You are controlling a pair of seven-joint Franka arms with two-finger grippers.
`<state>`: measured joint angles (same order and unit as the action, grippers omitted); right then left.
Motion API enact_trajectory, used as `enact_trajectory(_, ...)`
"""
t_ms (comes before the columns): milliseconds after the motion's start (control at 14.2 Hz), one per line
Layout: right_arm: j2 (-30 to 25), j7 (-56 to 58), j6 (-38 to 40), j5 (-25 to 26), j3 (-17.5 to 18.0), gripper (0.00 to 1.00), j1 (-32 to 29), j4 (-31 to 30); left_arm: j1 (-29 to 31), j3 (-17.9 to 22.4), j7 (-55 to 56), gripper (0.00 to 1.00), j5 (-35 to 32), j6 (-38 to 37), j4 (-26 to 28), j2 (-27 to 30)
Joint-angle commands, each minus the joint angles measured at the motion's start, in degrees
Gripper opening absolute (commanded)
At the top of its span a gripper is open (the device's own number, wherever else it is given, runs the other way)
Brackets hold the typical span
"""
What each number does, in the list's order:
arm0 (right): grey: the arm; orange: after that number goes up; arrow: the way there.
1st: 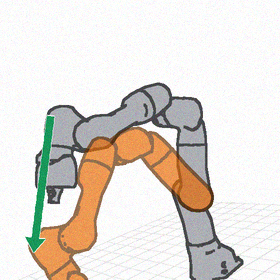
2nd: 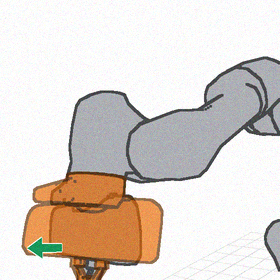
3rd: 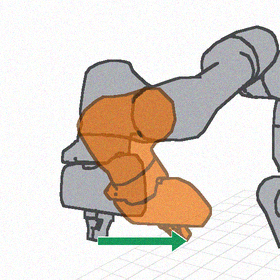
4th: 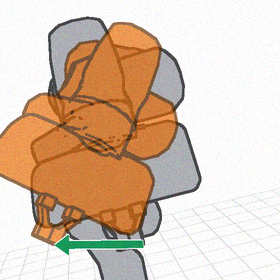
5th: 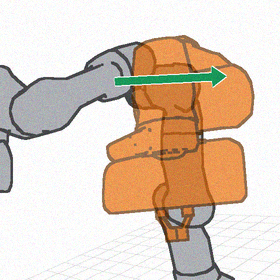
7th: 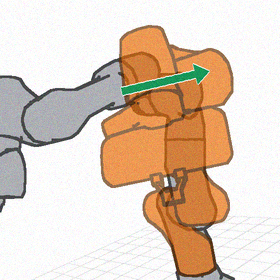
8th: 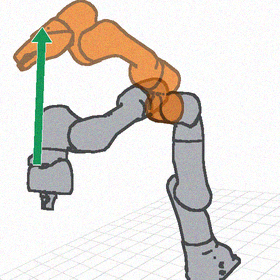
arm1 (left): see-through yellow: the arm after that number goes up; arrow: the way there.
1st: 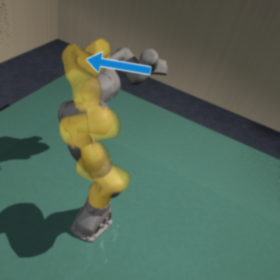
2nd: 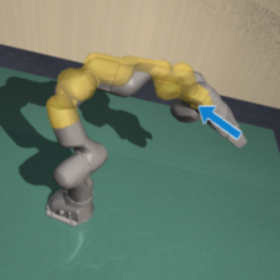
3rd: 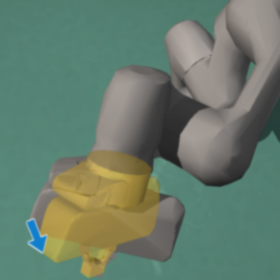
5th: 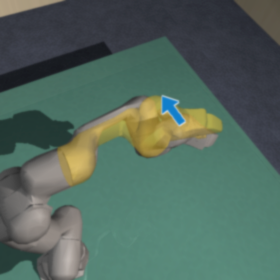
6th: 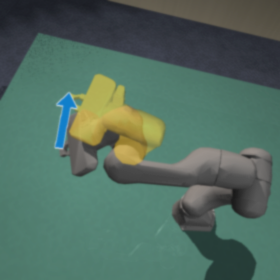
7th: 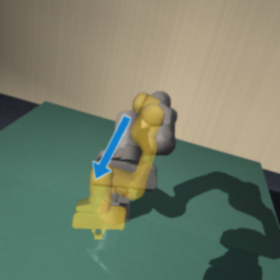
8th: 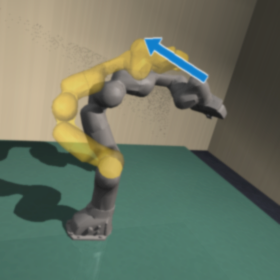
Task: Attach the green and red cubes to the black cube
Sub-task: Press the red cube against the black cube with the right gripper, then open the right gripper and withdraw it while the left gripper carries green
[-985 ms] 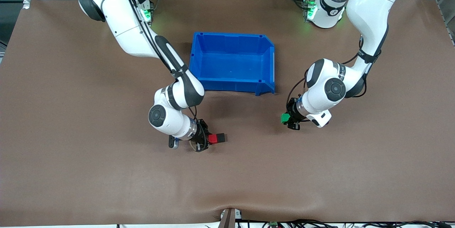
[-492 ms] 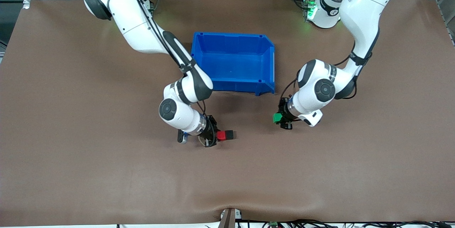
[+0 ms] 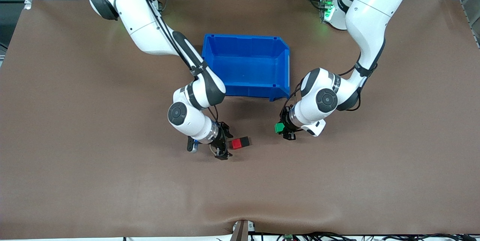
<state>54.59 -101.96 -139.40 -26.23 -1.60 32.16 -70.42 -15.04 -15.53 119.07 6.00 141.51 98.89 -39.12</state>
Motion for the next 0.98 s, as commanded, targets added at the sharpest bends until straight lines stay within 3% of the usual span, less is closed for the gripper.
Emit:
enact_trajectory(0,-3.51,4.21,11.47,4.42,0.45,1.00,-4.37,1.42,-0.60,0.15,0.90,0.00,2.86,-0.53,-2.03,-1.57)
enact_trajectory(141,-4.05,9.73,20.10,5.30,0.45,1.00,-8.59,4.66,-2.08,0.32,1.69,0.00,8.21,-0.27,-6.23,-3.59)
enact_trajectory(352,-6.51,21.69,33.37,5.40,0.63,1.00,-15.18,9.76,-5.25,1.73,5.03,0.00,8.42,-0.27,-13.00,-7.98)
enact_trajectory(704,-14.49,32.05,45.16,6.97,0.37,1.00,-22.30,10.66,-14.38,10.77,5.04,0.00,7.27,-0.27,-14.59,-9.75)
enact_trajectory(915,-20.73,45.41,54.73,12.05,0.45,1.00,-26.78,10.48,-17.38,13.68,5.12,0.00,7.18,-0.36,-17.23,-11.68)
